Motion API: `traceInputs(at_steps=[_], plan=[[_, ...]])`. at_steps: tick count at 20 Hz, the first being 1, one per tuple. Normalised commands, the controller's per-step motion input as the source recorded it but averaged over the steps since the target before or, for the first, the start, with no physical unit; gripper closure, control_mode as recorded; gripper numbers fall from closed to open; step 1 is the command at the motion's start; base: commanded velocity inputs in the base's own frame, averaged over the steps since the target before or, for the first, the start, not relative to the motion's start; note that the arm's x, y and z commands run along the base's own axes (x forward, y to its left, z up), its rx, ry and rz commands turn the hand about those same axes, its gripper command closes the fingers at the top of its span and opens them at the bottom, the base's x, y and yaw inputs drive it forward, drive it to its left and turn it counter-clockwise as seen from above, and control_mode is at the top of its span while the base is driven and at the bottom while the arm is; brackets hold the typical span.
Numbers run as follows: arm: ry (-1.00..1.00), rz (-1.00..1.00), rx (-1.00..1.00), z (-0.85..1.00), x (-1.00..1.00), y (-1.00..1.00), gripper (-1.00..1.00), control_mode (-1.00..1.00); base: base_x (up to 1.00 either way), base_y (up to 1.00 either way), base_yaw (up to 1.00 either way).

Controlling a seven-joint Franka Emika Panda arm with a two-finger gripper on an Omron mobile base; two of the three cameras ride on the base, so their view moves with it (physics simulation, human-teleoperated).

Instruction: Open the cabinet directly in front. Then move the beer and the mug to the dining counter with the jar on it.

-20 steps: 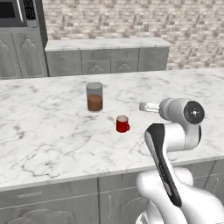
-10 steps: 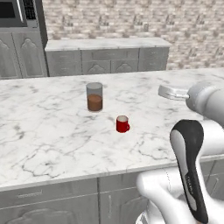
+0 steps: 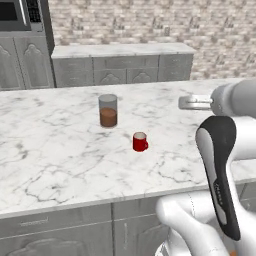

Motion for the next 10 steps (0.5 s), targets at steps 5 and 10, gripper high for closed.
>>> traceInputs(at_steps=[5,10], plan=[[0.14,0.04,-0.05,-0.36,-0.78,0.00,-1.00,-1.00,0.00,0.00,0.00],[0.00,0.00,0.00,0.00,0.00,0.00,-1.00,1.00,-0.67,0.67,0.18]])
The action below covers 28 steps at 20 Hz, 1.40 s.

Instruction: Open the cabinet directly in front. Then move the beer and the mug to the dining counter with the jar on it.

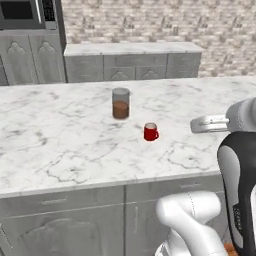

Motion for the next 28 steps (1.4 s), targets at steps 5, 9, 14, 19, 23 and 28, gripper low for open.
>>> traceInputs(at_steps=[5,9,14,19,23,28], plan=[[0.00,0.00,0.00,0.00,0.00,0.00,-1.00,1.00,0.06,0.77,0.04],[0.00,0.00,0.00,0.00,0.00,0.00,-1.00,1.00,0.00,1.00,0.10],[0.00,0.00,0.00,0.00,0.00,0.00,-1.00,1.00,-0.13,1.00,0.13],[0.00,0.00,0.00,0.00,0.00,0.00,-1.00,1.00,-0.14,1.00,0.09],[0.00,0.00,0.00,0.00,0.00,0.00,-1.00,1.00,-0.21,1.00,0.01],[0.00,0.00,0.00,0.00,0.00,0.00,-1.00,1.00,-0.10,1.00,0.00]])
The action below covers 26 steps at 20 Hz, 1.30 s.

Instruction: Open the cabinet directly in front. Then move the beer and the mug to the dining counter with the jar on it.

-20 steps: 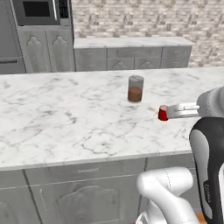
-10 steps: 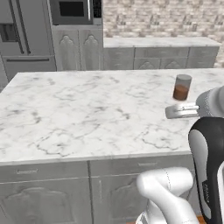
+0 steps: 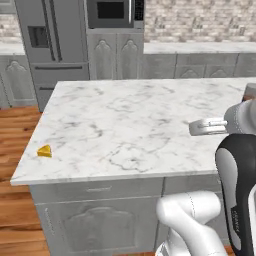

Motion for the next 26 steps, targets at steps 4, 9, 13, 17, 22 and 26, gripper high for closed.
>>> traceInputs(at_steps=[4,9,13,17,22,26], plan=[[0.00,0.00,0.00,0.00,0.00,0.00,-1.00,1.00,-0.02,1.00,0.00],[0.00,0.00,0.00,0.00,0.00,0.00,-1.00,1.00,-0.02,1.00,0.00],[0.00,0.00,0.00,0.00,0.00,0.00,-1.00,1.00,-0.01,1.00,0.00],[0.00,0.00,0.00,0.00,0.00,0.00,-1.00,1.00,0.00,1.00,0.00],[0.00,0.00,0.00,0.00,0.00,0.00,-1.00,1.00,0.00,1.00,0.00],[0.00,0.00,0.00,0.00,0.00,0.00,-1.00,1.00,0.00,1.00,0.00]])
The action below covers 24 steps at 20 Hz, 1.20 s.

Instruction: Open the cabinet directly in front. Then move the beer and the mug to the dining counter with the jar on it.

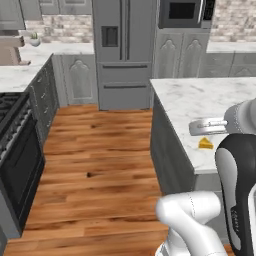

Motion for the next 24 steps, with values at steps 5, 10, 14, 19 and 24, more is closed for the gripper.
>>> traceInputs(at_steps=[5,10,14,19,24], plan=[[0.00,0.00,0.00,0.00,0.00,0.00,-1.00,1.00,0.00,1.00,0.00],[0.00,0.00,0.00,0.00,0.00,0.00,-1.00,1.00,0.54,1.00,-0.08],[0.00,0.00,0.00,0.00,0.00,0.00,-1.00,1.00,1.00,0.70,-0.22],[0.00,0.00,0.00,0.00,0.00,0.00,-1.00,1.00,1.00,0.20,-0.12],[0.00,0.00,0.00,0.00,0.00,0.00,-1.00,1.00,1.00,-0.27,-0.08]])
